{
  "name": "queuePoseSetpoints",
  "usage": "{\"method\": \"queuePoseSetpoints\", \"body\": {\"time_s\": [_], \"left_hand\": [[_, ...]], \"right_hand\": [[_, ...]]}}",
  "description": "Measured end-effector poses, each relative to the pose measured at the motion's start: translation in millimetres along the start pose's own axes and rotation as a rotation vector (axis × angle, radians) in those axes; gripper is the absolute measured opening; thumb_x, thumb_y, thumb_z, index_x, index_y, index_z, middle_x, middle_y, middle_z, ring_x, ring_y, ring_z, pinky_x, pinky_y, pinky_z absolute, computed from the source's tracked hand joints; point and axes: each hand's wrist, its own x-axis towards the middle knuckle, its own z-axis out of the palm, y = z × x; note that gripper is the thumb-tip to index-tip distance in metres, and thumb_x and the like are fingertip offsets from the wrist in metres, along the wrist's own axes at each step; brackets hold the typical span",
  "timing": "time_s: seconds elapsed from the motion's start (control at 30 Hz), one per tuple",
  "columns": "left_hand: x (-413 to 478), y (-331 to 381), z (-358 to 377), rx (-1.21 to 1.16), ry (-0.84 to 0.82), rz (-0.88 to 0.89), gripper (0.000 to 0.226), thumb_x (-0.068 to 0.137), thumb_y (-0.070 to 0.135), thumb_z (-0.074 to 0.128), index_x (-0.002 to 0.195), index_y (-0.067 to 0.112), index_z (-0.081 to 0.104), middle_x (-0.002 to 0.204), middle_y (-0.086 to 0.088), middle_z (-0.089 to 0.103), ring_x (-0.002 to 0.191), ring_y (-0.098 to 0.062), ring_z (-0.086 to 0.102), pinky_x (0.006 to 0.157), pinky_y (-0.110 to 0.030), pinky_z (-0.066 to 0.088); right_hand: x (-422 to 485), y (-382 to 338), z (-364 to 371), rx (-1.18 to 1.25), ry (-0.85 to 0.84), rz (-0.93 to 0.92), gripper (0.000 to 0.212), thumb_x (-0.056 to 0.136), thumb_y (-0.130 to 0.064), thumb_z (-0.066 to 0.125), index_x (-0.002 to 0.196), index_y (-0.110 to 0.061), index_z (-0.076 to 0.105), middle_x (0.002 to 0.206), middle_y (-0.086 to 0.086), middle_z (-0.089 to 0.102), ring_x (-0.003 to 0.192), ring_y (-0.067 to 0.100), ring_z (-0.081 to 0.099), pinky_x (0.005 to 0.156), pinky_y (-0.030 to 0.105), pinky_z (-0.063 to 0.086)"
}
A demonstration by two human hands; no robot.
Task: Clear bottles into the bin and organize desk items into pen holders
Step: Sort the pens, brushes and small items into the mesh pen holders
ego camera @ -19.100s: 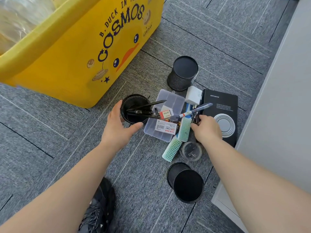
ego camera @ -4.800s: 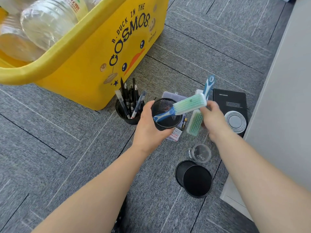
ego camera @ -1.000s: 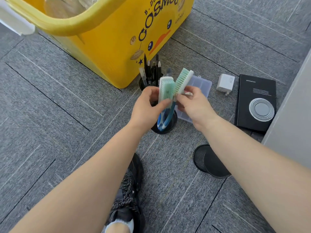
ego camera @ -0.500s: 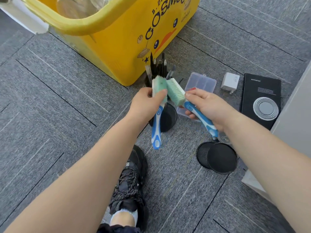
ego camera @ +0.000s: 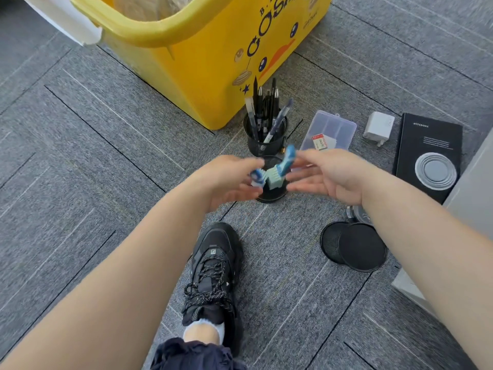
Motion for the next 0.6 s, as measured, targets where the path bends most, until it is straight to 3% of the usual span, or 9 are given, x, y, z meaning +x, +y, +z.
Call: {"method": "queuePoseSetpoints", "body": {"time_s": [0.07,0.17,0.27,0.37,0.47,0.6], "left_hand": [[3,0,-2,-0.091,0.065,0.045,0.03,0.096,0.034,0.053,0.11,0.007,0.055,0.114,-0.016,0.061,0.095,-0.026,0.068,0.075,-0.031,0.059],[11,-12,-6,-0.127,0.19,0.067,0.042,0.097,0.04,0.047,0.126,0.01,0.051,0.115,-0.008,0.061,0.094,-0.021,0.065,0.075,-0.031,0.056],[23,-37,-11,-0.204,0.256,0.025,0.037,0.098,0.027,0.049,0.13,0.01,0.048,0.113,-0.007,0.061,0.093,-0.02,0.063,0.073,-0.031,0.055],[31,-63,-2,-0.201,0.17,-0.085,0.046,0.095,0.013,0.054,0.139,0.012,0.041,0.125,-0.01,0.055,0.098,-0.023,0.062,0.078,-0.033,0.054],[37,-71,19,-0.245,0.049,-0.121,0.068,0.093,0.006,0.056,0.149,0.02,0.021,0.147,-0.014,0.038,0.105,-0.029,0.062,0.088,-0.036,0.052],[47,-59,41,-0.456,0.046,-0.095,0.077,0.092,-0.01,0.042,0.152,0.024,0.007,0.151,-0.022,0.029,0.11,-0.038,0.06,0.099,-0.045,0.047]], "right_hand": [[3,-1,-2,0.004,0.088,-0.065,0.025,0.097,-0.03,0.052,0.102,-0.008,0.063,0.09,0.011,0.07,0.063,0.014,0.071,0.052,0.018,0.056],[9,6,-9,-0.069,0.151,-0.078,0.019,0.096,-0.029,0.052,0.1,-0.014,0.063,0.093,0.005,0.07,0.065,0.011,0.067,0.056,0.02,0.054],[12,22,-21,-0.072,0.231,-0.087,0.015,0.095,-0.025,0.054,0.098,-0.014,0.063,0.093,0.005,0.069,0.068,0.012,0.064,0.062,0.022,0.053],[16,50,-42,-0.07,0.413,-0.07,0.01,0.093,-0.019,0.055,0.088,-0.014,0.062,0.087,0.007,0.066,0.069,0.014,0.059,0.069,0.028,0.052],[22,81,-64,-0.274,0.632,-0.056,0.011,0.085,-0.016,0.057,0.077,-0.018,0.065,0.075,0.003,0.064,0.071,0.022,0.06,0.08,0.041,0.052],[21,92,-74,-0.468,0.787,-0.168,0.011,0.082,-0.013,0.061,0.091,-0.019,0.062,0.097,0.004,0.066,0.088,0.02,0.059,0.078,0.027,0.042]]}}
